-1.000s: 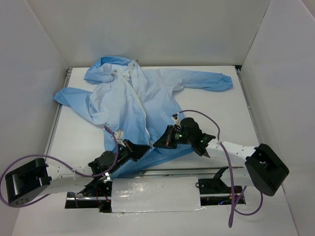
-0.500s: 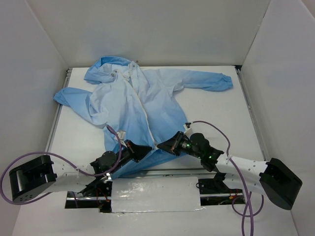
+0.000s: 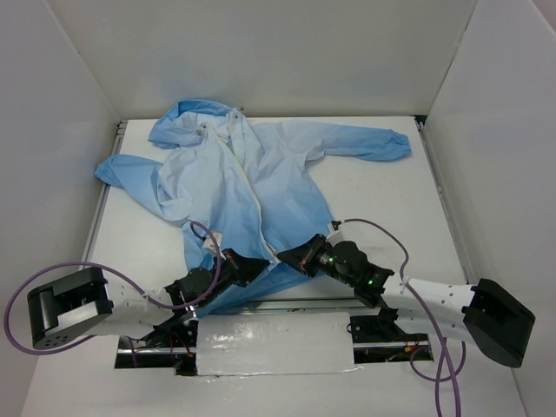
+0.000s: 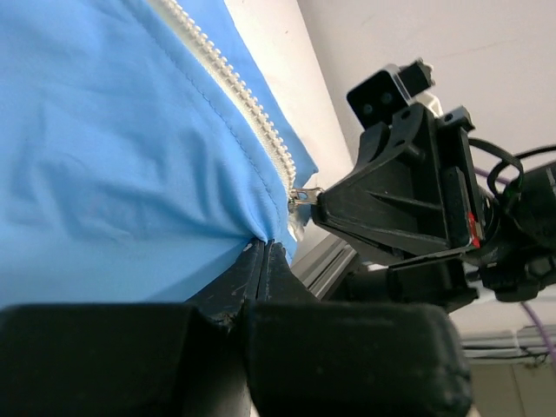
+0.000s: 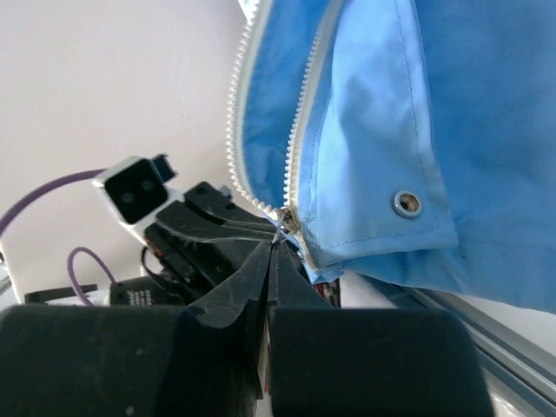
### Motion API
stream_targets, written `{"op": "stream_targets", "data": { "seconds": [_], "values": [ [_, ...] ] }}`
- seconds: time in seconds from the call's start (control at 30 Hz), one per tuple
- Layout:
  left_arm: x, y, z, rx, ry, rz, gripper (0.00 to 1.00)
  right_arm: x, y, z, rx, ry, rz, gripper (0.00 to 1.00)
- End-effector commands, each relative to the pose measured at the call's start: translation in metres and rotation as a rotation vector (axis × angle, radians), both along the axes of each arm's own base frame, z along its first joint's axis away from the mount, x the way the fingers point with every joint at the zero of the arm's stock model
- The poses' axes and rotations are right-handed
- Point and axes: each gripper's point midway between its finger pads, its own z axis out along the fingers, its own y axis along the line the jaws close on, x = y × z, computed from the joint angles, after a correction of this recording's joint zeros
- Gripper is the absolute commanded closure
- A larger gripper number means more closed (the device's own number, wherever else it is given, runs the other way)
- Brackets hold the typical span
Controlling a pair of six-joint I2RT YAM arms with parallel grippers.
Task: Zip up the jacket
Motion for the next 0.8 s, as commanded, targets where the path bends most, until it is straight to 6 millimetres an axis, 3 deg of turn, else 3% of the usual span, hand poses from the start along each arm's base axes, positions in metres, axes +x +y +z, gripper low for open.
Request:
{"op": "stream_targets", "data": {
  "seconds": [0.0,0.03,0.13,0.27,0.4,0.5,0.63,0.77],
  "values": [
    [-0.014,0.020,-0.044,0.071,0.116,0.027,1.00,0.036,-0.010,0.057,0.096,-0.120,-0.199,1.00],
    [-0.012,0.019,-0.042,0.070,0.110,0.036,1.00,0.036,-0.005,0.063,0.100,-0.128,-0.186,1.00],
    [-0.010,0.020,-0.045,0.102,0.116,0.052,1.00,0.030,0.005,0.048,0.094,-0.090,-0.138,1.00],
    [-0.006,0.014,-0.035,0.090,0.101,0.060,1.00,0.024,0.011,0.027,0.089,-0.049,-0.128,1.00],
    [-0.011,0.009,-0.040,0.120,0.093,0.030,1.00,0.032,0.012,0.028,0.073,-0.072,-0.158,1.00],
    [-0.014,0.015,-0.047,0.115,0.110,0.046,1.00,0.045,0.020,0.043,0.053,-0.113,-0.170,1.00],
    [-0.021,0.014,-0.050,0.139,0.089,0.007,1.00,0.056,0.040,0.080,0.101,-0.158,-0.121,1.00],
    [-0.029,0.009,-0.051,0.157,0.068,-0.029,1.00,0.068,0.053,0.089,0.089,-0.160,-0.115,1.00]
  ]
}}
